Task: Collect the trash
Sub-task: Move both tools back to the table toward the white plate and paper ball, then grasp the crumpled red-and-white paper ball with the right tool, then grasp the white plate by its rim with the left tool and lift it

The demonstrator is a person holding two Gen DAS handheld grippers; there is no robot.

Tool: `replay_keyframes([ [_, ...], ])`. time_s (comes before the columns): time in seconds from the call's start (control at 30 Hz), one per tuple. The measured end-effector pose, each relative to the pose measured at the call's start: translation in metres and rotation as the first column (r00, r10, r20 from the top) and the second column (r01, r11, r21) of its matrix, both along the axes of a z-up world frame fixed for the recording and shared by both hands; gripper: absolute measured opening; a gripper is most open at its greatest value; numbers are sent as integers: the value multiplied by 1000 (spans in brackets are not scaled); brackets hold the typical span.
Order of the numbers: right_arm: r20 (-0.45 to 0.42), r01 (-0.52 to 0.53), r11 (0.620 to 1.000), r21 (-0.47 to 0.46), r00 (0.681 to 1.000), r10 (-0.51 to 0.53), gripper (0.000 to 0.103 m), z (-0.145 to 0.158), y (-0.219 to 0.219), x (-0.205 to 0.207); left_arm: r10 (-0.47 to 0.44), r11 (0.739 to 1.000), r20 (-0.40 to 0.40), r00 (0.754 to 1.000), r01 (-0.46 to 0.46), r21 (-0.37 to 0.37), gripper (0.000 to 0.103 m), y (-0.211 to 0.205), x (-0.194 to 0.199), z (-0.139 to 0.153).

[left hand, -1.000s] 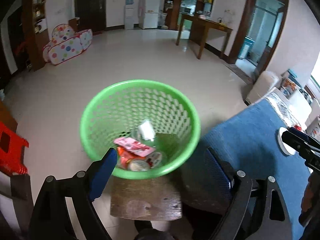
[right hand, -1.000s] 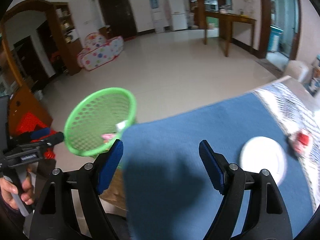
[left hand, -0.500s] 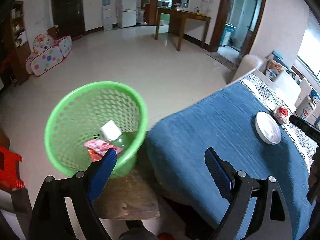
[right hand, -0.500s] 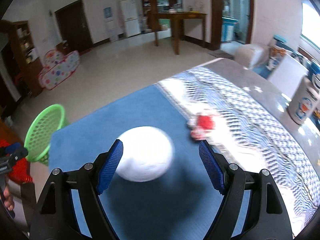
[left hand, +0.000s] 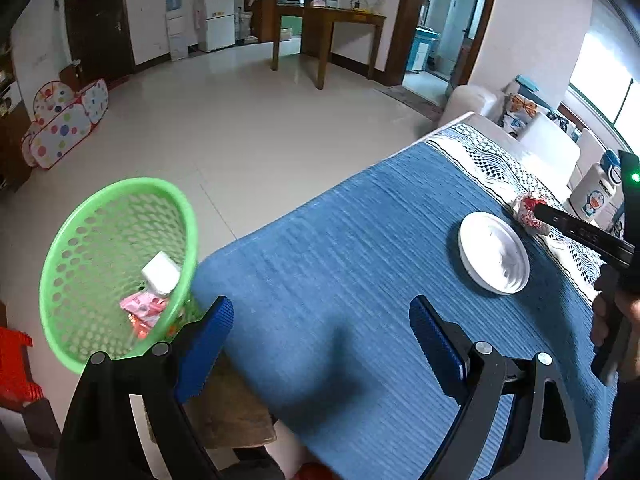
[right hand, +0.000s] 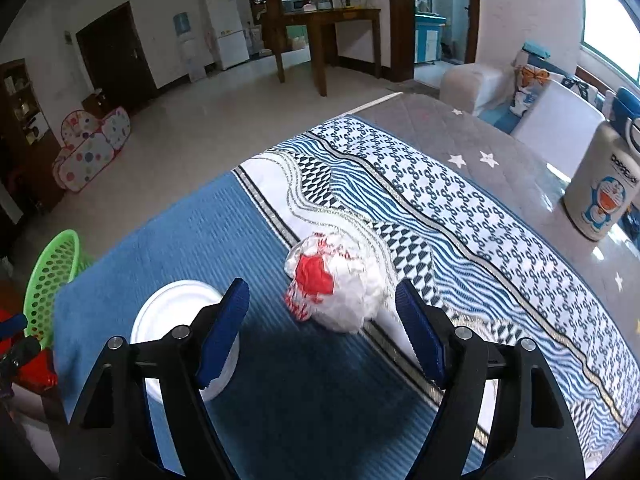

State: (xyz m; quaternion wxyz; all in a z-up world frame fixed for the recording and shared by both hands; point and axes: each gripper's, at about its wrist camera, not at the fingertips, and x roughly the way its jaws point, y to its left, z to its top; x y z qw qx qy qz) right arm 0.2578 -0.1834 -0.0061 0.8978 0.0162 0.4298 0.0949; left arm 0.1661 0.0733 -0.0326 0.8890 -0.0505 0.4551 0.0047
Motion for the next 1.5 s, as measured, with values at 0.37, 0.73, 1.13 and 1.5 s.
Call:
replay_keyframes([
  [0.37, -26, 0, 1000, -11, 1000, 0, 53, -10, -9, 13, -65, 998, -7, 998, 65, -19, 86, -28, 21, -7],
  [0.73, 32, -9, 1000, 24, 999, 8, 50, 16, -32, -13, -168, 985, -38, 985, 166, -38, 71, -80, 49, -23],
  [1.13, 52, -23, 999, 32, 998, 22, 50, 25, -48, -37, -207, 976, -97, 974, 199, -84, 47, -104, 76, -43],
  [1.5, 56, -16, 999, 45, 998, 13, 50, 24, -53, -54, -205, 977, -90, 975, 198, -75, 13, -110, 76, -43],
])
